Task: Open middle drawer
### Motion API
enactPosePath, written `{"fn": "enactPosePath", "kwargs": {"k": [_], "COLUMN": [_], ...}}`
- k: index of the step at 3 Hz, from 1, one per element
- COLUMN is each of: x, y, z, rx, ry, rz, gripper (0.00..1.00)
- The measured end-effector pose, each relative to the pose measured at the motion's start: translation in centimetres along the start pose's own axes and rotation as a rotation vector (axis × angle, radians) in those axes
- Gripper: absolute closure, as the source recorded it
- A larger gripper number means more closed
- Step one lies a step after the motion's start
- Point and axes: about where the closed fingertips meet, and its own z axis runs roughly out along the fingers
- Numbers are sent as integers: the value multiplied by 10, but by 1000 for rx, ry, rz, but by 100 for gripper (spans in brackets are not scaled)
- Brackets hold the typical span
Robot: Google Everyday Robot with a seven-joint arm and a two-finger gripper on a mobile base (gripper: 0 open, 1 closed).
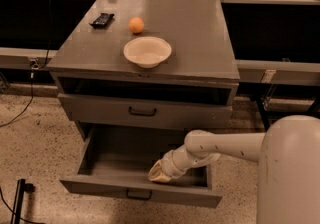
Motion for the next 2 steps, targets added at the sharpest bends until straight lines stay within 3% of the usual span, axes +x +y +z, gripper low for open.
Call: {"fn": "enactPosePath", "kwargs": {"k": [2], "x": [-6], "y": [59], "z": [-8], "rx": [-58], "ry": [-60], "rz": [91], "gripper": [100]}}
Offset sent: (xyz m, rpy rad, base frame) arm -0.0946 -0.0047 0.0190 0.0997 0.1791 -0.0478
